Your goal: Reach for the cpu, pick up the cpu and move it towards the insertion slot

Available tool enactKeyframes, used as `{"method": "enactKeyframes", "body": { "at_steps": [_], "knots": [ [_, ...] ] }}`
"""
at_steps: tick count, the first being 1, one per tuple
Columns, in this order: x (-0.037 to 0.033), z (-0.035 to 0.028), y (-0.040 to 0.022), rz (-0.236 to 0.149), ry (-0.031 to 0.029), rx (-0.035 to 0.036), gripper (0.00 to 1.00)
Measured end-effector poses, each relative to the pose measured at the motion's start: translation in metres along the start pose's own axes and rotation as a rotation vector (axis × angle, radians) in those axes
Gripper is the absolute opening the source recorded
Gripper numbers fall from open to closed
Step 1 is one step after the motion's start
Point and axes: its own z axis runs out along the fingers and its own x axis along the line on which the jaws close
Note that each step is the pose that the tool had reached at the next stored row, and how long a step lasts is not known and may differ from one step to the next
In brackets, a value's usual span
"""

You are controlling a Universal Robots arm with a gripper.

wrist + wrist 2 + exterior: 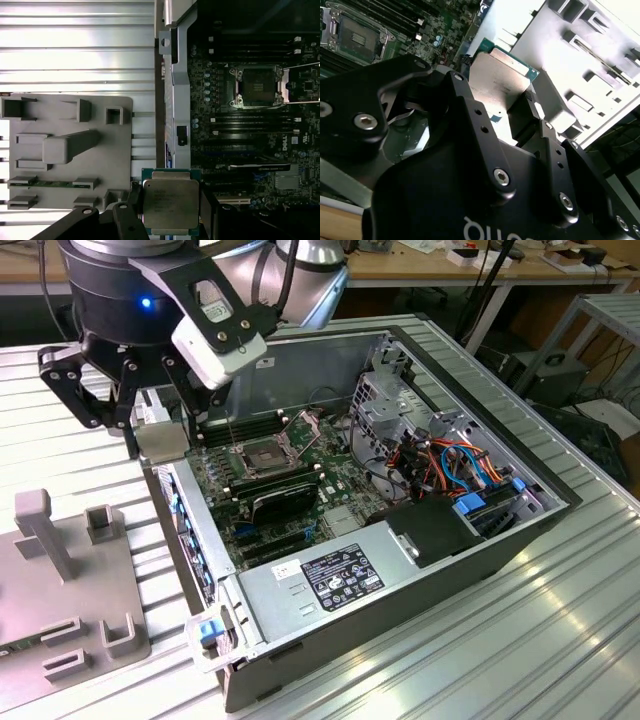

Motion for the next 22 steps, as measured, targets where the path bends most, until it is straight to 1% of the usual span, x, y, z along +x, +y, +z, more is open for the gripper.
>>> {"method": "enactKeyframes", "body": {
  "at_steps": [3,6,9,11,14,18,19,22],
  "knots": [
    [-0.0036,0.0000,0.0001,0.000,0.0000,0.0001,0.55],
    [-0.0114,0.0002,0.0002,0.000,0.0000,0.0000,0.55],
    [-0.0178,0.0003,0.0003,0.000,0.0000,0.0001,0.55],
    [-0.0206,0.0004,0.0004,0.000,0.0000,0.0000,0.55],
    [-0.0286,0.0006,0.0005,0.000,0.0000,0.0001,0.55],
    [-0.0355,0.0007,0.0006,0.000,0.0000,0.0001,0.55],
    [-0.0387,0.0008,0.0006,0.000,0.0000,0.0001,0.55],
    [-0.0428,0.0008,0.0007,0.000,0.0000,0.0001,0.55]
  ]
}}
